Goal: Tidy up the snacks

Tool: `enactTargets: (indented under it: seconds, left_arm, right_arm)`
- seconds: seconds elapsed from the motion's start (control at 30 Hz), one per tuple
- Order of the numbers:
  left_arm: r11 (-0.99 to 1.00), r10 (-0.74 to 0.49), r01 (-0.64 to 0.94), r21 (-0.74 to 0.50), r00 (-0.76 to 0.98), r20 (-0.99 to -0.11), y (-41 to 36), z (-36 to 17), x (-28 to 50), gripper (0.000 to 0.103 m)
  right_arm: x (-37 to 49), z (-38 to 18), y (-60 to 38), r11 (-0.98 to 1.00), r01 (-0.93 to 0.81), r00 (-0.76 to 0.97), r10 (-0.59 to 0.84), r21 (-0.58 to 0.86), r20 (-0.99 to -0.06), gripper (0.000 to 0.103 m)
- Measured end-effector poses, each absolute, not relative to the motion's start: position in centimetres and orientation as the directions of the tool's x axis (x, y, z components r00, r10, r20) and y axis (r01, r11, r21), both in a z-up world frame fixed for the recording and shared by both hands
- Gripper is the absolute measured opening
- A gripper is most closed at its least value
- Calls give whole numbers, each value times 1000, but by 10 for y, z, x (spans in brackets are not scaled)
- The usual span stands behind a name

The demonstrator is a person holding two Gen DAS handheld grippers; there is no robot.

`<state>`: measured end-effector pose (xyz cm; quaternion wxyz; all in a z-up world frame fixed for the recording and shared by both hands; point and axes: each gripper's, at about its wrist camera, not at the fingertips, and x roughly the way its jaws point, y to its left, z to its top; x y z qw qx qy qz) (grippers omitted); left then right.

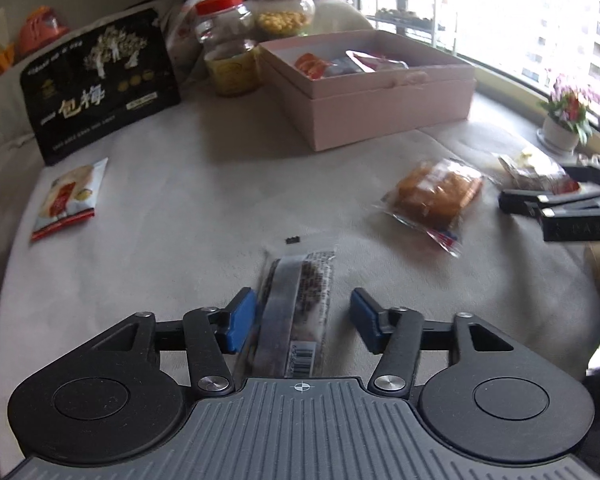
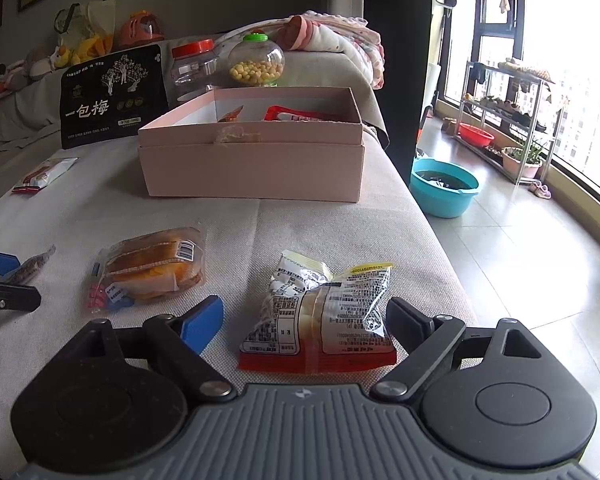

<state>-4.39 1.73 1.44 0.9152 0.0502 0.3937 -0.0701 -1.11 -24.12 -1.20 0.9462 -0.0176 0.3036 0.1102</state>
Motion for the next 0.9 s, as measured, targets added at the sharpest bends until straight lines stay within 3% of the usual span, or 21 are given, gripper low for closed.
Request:
enactTargets:
  seconds: [0.2,0.23,0.33,0.47,0.8,0.9]
  left_arm:
    - [985,-128,170,-15,680,-722,30,14,-44,57]
    - [983,-138,182,-16,680,-720,31,14,-46,56]
    - [980,-155,196,-25,685,-712,32,14,-53,48]
    - [972,-205,225,-67,673,-710,31,17,-59,41]
    - [961,-247,267,-71,720,-648,18,46,-62,40]
    - [956,-264,286,-70,729,-632,13,55,-59,40]
  right_arm:
    - [-10,-10,-244,975,-214,787,204,53,-583,87]
    - [-10,-9,-244,975,-217,787,205,49,-582,85]
    - [-12,-6,-242,968,-250,789,220,26,-574,63]
    - [-14,2,-243,959,-283,781,242,19,-576,55]
    - [-21,41,-263,951,-301,808,290,65,-513,35]
    - [-21,48,-268,943,-319,800,319,90,-507,34]
